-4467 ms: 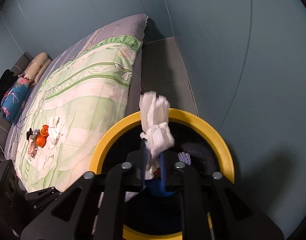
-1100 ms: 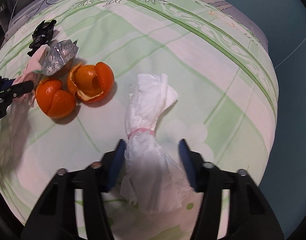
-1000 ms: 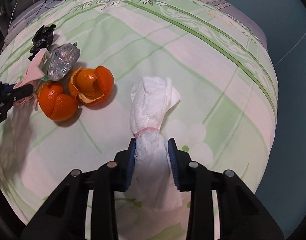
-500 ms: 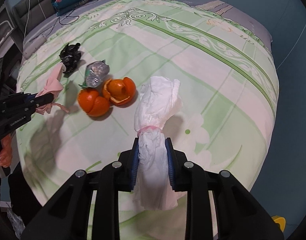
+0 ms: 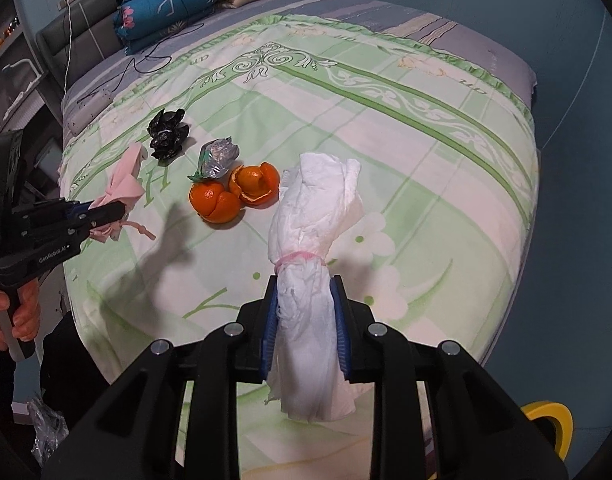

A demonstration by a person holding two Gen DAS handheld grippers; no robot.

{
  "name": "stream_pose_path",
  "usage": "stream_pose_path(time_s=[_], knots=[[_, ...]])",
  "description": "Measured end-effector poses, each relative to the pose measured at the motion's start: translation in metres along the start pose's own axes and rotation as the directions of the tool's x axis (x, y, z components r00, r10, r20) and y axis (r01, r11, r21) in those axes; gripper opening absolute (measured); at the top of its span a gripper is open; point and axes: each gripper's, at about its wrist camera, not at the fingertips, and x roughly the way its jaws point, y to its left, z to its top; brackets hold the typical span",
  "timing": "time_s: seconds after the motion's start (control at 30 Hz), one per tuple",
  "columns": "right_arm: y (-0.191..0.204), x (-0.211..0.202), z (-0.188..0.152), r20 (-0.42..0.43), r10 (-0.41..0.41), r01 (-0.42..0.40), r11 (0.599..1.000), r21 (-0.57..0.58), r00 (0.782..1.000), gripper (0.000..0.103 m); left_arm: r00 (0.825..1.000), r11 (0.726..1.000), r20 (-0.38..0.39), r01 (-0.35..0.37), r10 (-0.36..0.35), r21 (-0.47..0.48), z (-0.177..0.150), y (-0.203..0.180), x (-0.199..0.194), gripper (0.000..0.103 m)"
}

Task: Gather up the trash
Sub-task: 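Carry the tissue bundle and pink cloth bag over the bin with both tools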

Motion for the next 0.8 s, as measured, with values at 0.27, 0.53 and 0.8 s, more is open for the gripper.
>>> stream_pose_path(time_s=[0.27,0.53,0.8], knots=[[-0.022,-0.037,-0.018,0.042,-0.036,0.034,0.999,0.036,0.998,0.023,0.999,0.999,0.01,0.039,-0.04,0.036,-0.005,-0.042,-0.017,0.016],[-0.053,-0.069,-0.039,0.076,-0.064,0.057,0.994,0.095,0.995,0.023,0.996,0.992,0.005,0.087,-0.088,0.088,-0.008,-0.091,-0.025,0.016],[-0.09,-0.1,-0.065,0.107,-0.099,0.082,0.984,0.16,0.989,0.023,0.989,0.98,-0.007,0.148,-0.149,0.132,-0.015,-0.143,-0.034,0.016]])
